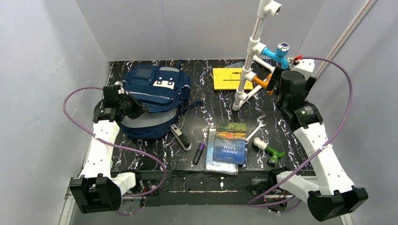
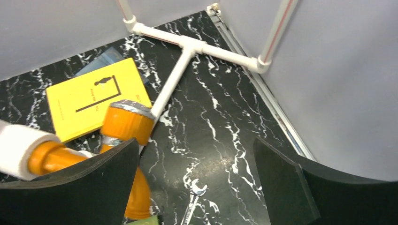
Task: Pack the student bag
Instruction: Adjust the distractor at the center of the board.
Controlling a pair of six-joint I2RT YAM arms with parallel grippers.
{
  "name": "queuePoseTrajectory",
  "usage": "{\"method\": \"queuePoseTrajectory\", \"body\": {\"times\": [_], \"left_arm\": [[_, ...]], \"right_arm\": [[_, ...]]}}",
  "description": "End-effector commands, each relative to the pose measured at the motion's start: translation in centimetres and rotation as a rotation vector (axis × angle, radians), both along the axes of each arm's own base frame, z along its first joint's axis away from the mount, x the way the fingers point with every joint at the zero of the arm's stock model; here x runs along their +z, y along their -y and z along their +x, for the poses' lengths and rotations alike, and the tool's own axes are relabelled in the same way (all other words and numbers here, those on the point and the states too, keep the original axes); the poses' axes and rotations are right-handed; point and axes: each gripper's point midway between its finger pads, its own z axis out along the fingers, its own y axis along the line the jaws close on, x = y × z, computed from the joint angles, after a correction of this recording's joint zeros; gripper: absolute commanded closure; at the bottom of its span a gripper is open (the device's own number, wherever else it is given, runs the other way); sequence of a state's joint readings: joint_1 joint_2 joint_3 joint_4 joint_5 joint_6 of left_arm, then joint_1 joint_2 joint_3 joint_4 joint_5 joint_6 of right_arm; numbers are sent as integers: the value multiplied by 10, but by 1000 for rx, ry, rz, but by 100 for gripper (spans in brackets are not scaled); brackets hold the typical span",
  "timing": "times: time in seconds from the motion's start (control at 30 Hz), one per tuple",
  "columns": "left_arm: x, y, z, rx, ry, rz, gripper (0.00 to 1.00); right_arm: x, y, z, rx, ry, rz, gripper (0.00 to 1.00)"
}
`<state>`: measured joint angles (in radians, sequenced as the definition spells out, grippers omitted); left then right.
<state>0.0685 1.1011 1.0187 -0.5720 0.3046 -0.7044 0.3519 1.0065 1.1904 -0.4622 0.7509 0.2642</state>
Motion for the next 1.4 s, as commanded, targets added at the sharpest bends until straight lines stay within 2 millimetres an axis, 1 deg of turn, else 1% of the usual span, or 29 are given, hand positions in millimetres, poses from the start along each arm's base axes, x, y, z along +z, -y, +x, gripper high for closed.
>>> {"method": "queuePoseTrajectory", "body": {"times": [0.0,0.07,0.1,0.13,0.2,0.23,0.3,0.37,0.43,0.53,0.6,0.63,0.67,0.7,0.73,0.8,0.87,0.93,1.0,1.07,1.13,1.2,1.23,1.27,1.37], "left_arm": [[14,12,-10,-49,46,-46,100],[13,12,-11,-51,44,-49,100],[12,12,-11,-51,44,-50,100],[11,13,-11,-53,41,-52,100],[11,14,-11,-60,39,-55,100],[10,14,-10,-63,36,-58,100],[10,16,-9,-69,33,-64,100],[10,17,-7,-72,34,-77,100],[9,20,-6,-79,34,-92,100],[9,23,-5,-93,28,-110,100],[8,26,-6,-105,23,-125,100],[8,27,-7,-110,22,-132,100],[8,29,-8,-115,21,-141,100],[8,30,-9,-117,22,-147,100],[8,31,-9,-120,23,-153,100],[7,33,-11,-126,21,-163,100],[7,34,-12,-134,21,-172,100],[7,35,-13,-138,22,-176,100],[6,35,-15,-137,21,-178,100],[5,36,-15,-137,19,-180,100],[5,36,-16,-139,17,-184,100],[5,37,-15,-138,18,-188,100],[4,37,-15,-138,16,-190,100],[4,37,-15,-138,18,-192,100],[5,38,-15,-137,18,-199,100]], "right_arm": [[15,33,15,-85,51,95,2],[11,32,19,-77,54,106,2],[12,32,20,-67,65,114,1],[14,29,22,-50,75,128,2],[21,18,26,18,99,155,2],[25,16,25,25,106,167,2],[28,27,19,-40,105,171,2],[33,39,18,-100,112,154,2],[32,56,27,-165,104,139,1],[33,75,48,-223,91,131,2],[36,78,68,-207,97,131,2],[39,74,80,-180,97,138,2],[38,84,88,-198,90,152,2],[35,87,97,-196,85,173,2],[32,86,108,-163,88,196,2],[24,77,135,-45,81,259,2],[5,63,157,75,26,348,2],[-19,40,173,198,-39,450,1],[-45,14,183,325,-104,562,2],[-70,-15,186,447,-161,696,2],[-94,-39,184,541,-214,847,2],[-110,-61,182,620,-222,979,2],[-114,-69,181,653,-214,1018,2],[-125,-78,176,671,-229,1060,2],[-141,-105,164,730,-278,1134,2]]}}
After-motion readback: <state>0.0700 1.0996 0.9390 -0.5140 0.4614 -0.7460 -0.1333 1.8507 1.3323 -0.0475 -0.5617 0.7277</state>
